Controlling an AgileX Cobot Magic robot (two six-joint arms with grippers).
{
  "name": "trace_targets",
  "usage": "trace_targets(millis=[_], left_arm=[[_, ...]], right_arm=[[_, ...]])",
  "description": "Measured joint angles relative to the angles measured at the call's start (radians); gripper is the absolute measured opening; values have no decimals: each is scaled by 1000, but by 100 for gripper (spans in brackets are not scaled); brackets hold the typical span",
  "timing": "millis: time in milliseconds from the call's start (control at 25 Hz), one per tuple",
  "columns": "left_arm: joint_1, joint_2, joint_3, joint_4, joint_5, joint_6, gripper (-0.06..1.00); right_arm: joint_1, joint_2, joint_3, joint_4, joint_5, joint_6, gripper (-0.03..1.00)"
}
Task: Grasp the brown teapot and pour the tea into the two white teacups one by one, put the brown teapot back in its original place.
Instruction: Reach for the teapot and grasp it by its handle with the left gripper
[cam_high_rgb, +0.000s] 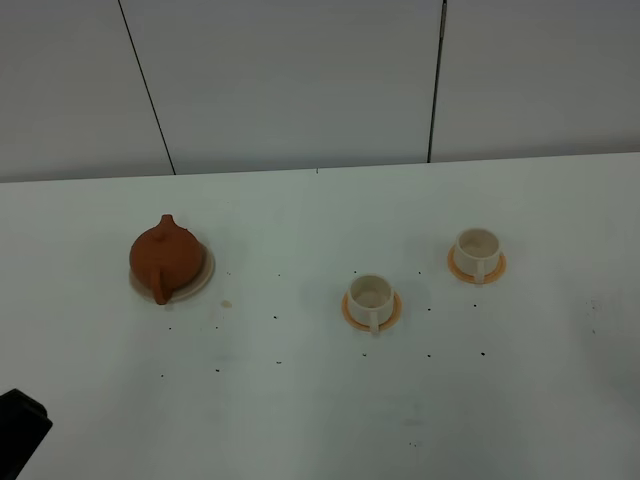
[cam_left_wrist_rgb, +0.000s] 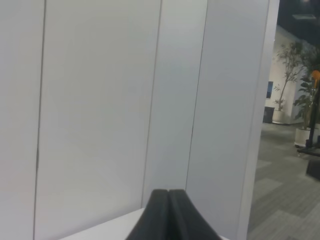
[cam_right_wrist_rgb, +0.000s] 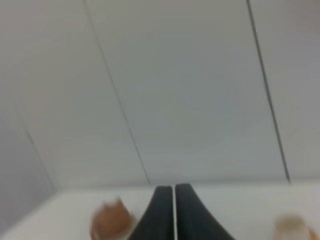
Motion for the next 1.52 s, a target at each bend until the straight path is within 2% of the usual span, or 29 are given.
trace_targets(millis=[120,240,320,400,640,840,1040,1360,1520], left_arm=[[0,0,0,2,8,-1,4],[0,0,0,3,16,-1,4],[0,0,0,5,16,-1,4],[0,0,0,6,16,-1,4],[0,0,0,7,23,-1,4],[0,0,0,20,51,-1,4],[0,-1,0,28,55,-1,5],[0,-1,0,31,-55,-1,5],[0,-1,0,31,-65,-1,5]], right_arm=[[0,-1,-70,-369,114,350,-1],[0,-2,-172,-697,252,623,-1],[0,-3,-227,-874,358,723,-1],[0,-6,-256,-952,458,779,-1],[0,-43,-259,-962,617,788,-1],[0,-46,-210,-964,668,784,-1],[0,-46,-193,-966,678,780,-1],[0,-46,-192,-968,678,780,1],[0,-46,-192,-968,678,780,2]])
